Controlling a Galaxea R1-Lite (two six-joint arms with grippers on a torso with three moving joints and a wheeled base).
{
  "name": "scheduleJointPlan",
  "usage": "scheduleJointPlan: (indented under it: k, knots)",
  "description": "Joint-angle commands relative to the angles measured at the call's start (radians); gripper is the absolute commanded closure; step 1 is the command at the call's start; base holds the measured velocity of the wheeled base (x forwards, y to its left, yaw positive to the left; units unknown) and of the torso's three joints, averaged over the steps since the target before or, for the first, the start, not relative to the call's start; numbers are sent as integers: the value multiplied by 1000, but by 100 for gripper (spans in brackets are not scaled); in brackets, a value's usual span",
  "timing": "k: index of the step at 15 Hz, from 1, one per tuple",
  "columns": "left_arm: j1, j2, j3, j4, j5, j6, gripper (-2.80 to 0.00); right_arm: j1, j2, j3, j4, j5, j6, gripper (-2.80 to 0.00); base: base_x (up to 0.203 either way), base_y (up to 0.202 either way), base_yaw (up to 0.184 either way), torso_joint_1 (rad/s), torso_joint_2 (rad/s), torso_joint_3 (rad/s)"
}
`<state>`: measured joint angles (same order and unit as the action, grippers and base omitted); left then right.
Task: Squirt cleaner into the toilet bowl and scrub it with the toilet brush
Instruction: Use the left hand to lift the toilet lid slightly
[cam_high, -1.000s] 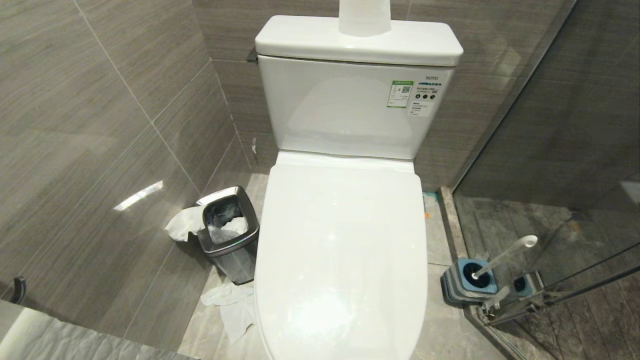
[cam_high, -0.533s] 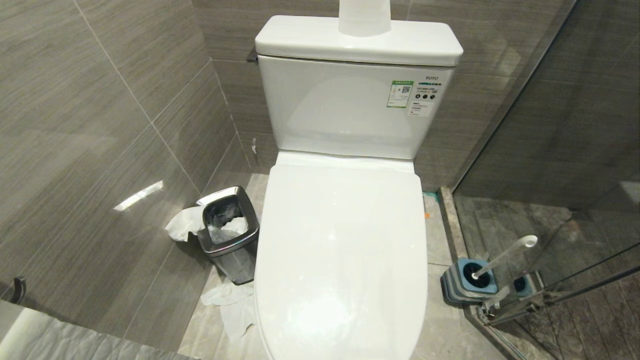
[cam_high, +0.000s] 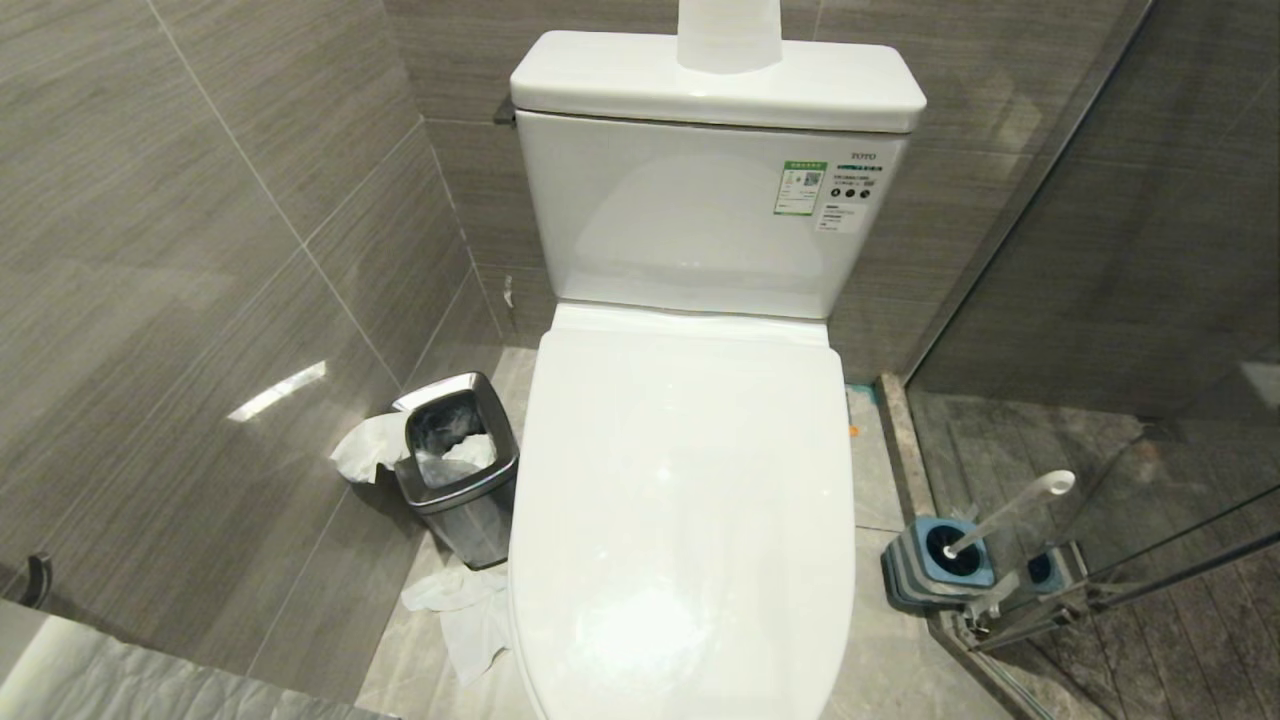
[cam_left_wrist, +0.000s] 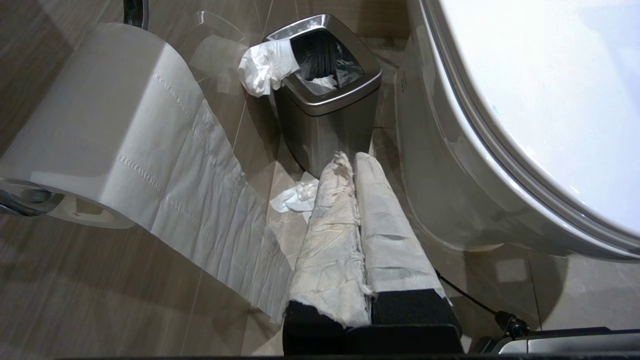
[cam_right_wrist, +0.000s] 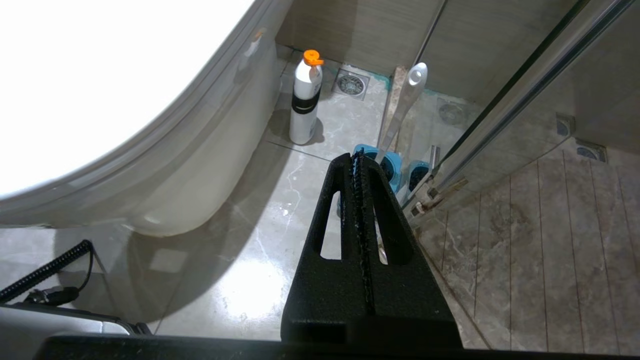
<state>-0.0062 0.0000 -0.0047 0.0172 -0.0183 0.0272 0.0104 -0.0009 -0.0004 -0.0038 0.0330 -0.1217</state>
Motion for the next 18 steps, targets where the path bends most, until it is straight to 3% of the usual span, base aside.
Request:
scheduleJointPlan:
  k: [1,5,12,16,18]
  knots:
    - [0,0,0,0,0,0,0,0,1,-1,2,1,19,0,0,0,0,0,0,0]
    - [0,0,0,0,0,0,0,0,1,-1,2,-52,183,0,0,0,0,0,0,0]
    - [0,0,2,-5,1,-1,0,0,1,0,1,-53,185,0,0,0,0,0,0,0]
    - [0,0,-3,-2,-21,68,0,0,1,0,2,-53,186,0,0,0,0,0,0,0]
    - [0,0,-5,-2,-22,69,0,0,1,0,1,-53,186,0,0,0,0,0,0,0]
